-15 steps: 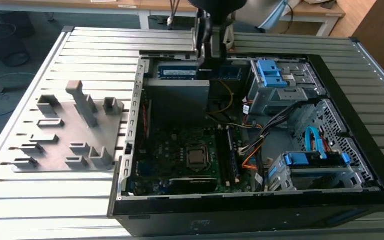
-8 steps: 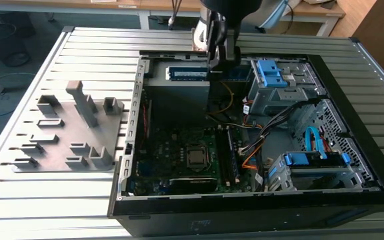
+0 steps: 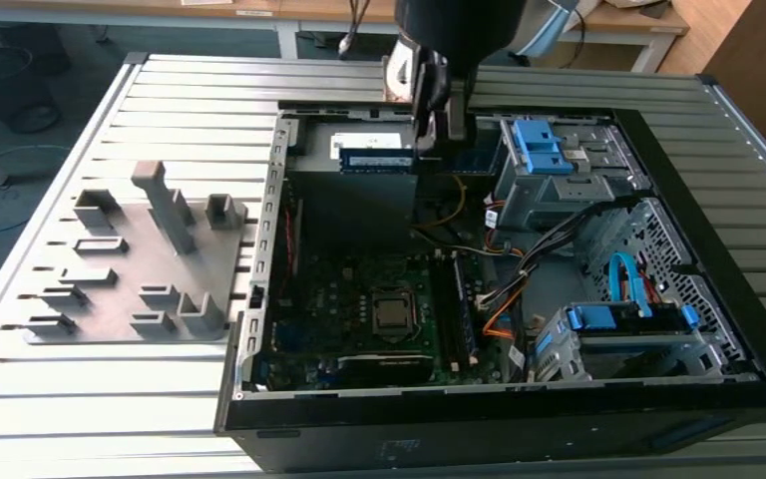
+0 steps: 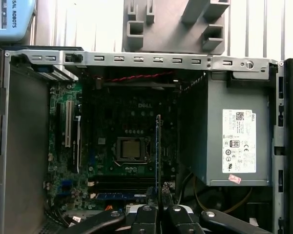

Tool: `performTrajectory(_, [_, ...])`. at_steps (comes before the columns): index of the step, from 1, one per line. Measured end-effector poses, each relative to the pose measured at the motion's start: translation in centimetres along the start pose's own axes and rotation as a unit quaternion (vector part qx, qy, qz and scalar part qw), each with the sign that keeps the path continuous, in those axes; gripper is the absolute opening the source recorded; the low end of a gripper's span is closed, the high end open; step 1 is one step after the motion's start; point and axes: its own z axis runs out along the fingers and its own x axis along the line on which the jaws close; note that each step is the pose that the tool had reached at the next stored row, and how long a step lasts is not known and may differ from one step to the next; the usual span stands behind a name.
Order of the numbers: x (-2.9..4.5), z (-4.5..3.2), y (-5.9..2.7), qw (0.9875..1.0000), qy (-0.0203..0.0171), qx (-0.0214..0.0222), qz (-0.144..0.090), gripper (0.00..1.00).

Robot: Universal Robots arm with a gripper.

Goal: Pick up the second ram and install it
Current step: 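Pick up the second ram and move it above second insertion slot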

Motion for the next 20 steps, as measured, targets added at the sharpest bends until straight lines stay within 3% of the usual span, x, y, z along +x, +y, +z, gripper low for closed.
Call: performTrajectory(20, [0.19,3.6,-0.69,1.0,-0.0001,-0.0001,0.0,0.14])
